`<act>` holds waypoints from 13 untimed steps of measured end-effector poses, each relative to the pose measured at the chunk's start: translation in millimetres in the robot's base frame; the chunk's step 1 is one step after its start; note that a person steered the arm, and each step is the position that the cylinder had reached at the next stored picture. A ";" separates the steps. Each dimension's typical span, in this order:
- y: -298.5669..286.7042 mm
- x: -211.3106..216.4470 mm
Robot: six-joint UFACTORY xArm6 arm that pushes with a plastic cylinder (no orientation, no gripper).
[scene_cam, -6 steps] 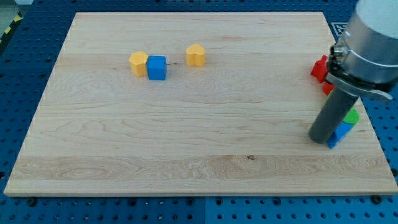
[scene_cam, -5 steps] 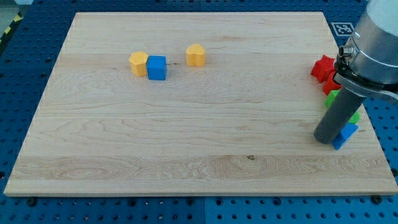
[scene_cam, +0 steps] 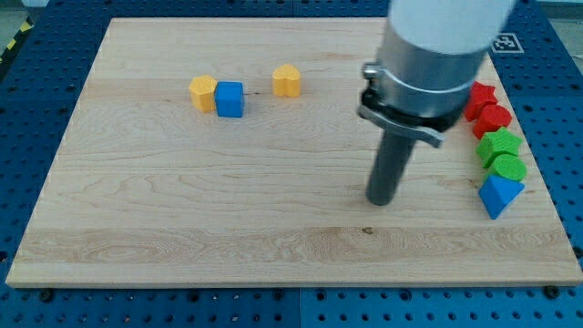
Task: Move the blue cube down a bit
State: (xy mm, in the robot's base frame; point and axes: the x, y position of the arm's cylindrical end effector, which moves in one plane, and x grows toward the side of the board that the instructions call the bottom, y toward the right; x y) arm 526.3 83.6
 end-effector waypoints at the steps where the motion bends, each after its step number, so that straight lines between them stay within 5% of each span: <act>1: -24.5 -9.2; 7: -58.5 -15.9; 10: -148.4 -75.5; 13: -65.8 -105.1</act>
State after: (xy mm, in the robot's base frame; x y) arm 421.2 17.8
